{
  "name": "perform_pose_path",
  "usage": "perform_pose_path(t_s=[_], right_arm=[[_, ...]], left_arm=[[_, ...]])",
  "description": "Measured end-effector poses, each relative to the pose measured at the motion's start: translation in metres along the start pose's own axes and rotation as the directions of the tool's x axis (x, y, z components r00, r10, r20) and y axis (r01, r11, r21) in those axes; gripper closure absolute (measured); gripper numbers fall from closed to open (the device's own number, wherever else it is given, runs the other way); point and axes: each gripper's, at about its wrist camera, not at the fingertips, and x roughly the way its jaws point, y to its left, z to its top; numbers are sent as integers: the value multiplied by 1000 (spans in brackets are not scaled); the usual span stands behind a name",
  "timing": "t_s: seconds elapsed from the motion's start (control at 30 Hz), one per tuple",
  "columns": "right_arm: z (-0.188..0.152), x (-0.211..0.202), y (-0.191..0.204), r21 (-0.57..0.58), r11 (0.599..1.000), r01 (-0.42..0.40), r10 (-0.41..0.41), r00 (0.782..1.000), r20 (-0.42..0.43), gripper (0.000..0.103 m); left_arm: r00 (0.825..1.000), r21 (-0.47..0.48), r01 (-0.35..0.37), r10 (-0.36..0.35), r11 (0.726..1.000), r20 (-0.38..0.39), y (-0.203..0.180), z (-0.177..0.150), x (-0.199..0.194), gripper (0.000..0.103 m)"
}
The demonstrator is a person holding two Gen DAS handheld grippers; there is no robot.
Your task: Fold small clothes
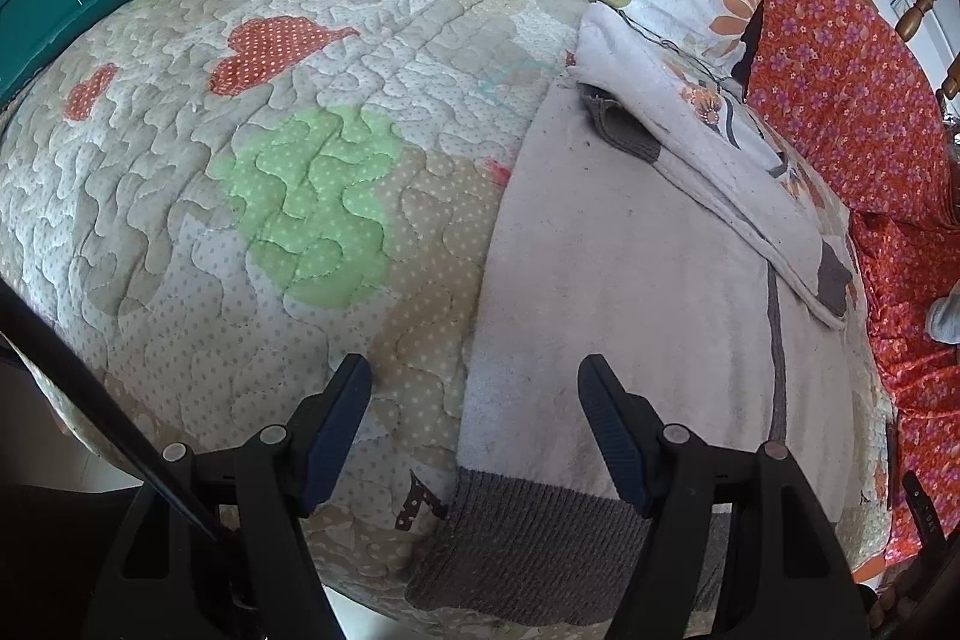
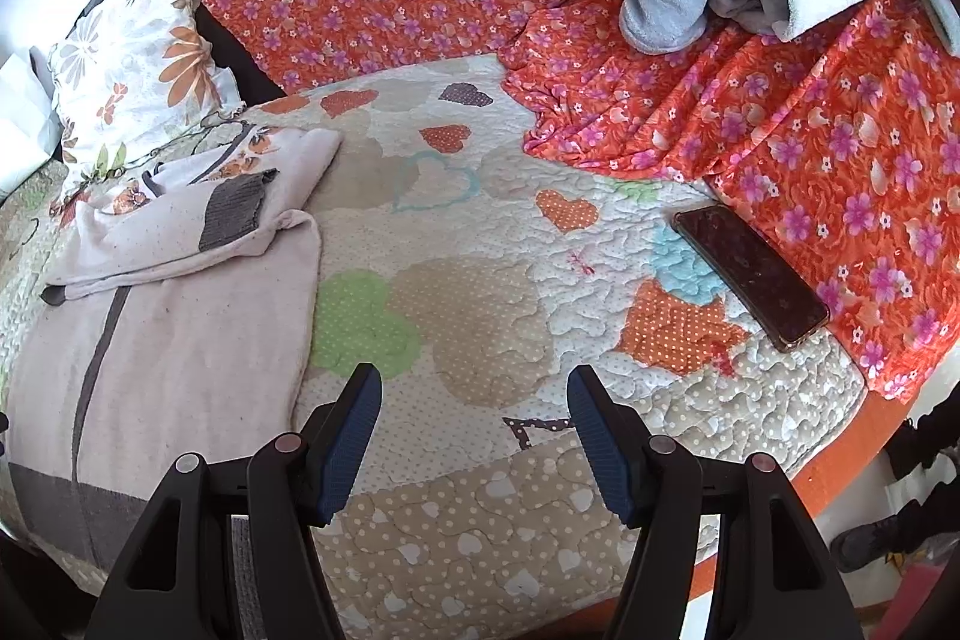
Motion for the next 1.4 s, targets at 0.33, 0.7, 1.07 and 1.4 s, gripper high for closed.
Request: perform_pose_path(t_s=[0.33, 0.7, 1.07, 1.4], right_arm=[[-1, 1, 6, -28, 999, 30, -30, 1000, -6, 34], [-3, 4, 18, -64, 998, 16, -16, 1000, -9, 32], [-10, 1, 21, -63, 998, -2, 1, 1000, -10, 32], [-11, 3, 24, -81, 997, 2, -4, 1000, -21, 32]], left_arm=[[999, -15, -7, 7, 1000, 51, 6, 4, -11, 32], [1000, -14, -2, 2, 1000, 9, 6, 4, 0, 32], [1000, 3, -4, 4, 1000, 2, 0, 2, 2, 32], [1000, 9, -9, 9, 1000, -5, -1, 1, 4, 32]])
